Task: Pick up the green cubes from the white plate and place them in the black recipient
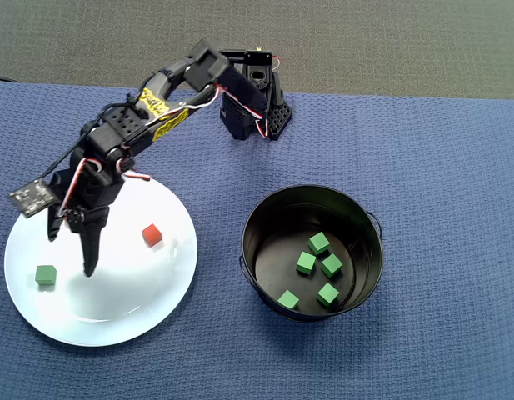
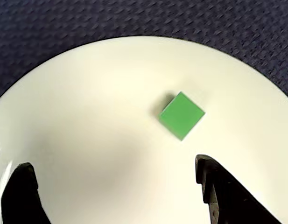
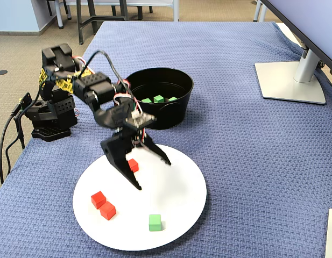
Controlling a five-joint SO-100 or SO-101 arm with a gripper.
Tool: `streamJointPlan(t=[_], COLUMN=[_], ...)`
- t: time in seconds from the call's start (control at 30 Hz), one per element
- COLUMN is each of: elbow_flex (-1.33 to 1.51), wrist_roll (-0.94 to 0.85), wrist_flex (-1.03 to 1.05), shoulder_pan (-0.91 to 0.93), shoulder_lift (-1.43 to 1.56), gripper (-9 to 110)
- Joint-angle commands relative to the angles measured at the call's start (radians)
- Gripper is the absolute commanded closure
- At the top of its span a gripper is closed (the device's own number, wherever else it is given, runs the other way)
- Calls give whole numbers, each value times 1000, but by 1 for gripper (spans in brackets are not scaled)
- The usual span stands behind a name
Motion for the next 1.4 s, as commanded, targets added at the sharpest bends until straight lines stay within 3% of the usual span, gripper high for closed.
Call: streamJointPlan(t=[0.0,1.37], elbow_flex=[-152,-449], wrist_roll=[-29,-87], wrist_flex=[-6,-104], shoulder_pan=[32,38], shoulder_lift=[-52,-454], gripper=[63,70])
